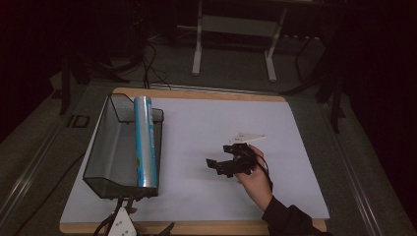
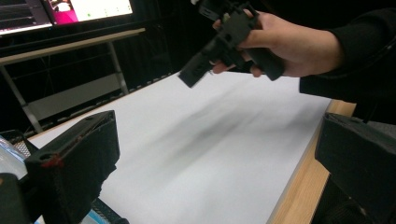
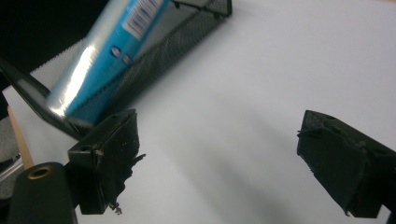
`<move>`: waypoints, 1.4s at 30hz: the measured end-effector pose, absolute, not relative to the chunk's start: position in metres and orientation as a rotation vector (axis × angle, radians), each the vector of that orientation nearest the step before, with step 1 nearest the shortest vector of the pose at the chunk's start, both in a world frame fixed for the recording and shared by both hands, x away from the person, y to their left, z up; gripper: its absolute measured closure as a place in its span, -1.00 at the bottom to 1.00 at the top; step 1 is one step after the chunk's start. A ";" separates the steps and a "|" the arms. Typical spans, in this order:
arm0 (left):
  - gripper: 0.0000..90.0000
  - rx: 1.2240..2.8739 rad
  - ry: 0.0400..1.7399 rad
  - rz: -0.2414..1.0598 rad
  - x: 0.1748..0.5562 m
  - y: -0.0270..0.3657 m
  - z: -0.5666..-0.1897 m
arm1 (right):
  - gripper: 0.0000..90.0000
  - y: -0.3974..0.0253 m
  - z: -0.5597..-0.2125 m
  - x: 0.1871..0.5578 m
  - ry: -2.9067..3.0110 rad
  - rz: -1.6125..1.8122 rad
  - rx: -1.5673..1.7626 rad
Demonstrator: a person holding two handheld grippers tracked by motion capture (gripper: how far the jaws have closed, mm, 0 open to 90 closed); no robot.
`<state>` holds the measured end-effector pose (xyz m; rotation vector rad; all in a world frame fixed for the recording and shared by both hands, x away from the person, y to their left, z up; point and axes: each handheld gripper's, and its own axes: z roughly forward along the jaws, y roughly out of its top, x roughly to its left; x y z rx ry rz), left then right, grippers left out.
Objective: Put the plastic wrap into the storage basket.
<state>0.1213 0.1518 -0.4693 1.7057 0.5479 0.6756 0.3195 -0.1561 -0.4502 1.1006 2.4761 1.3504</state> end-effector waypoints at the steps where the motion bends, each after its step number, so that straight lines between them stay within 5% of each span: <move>1: -0.98 1.706 0.548 0.676 0.121 0.152 -0.469 | -0.72 -0.156 -0.450 0.320 2.476 1.350 1.101; 42: -0.98 1.712 0.540 0.681 0.120 0.150 -0.469 | -0.72 -0.222 -0.479 0.275 2.448 1.267 1.066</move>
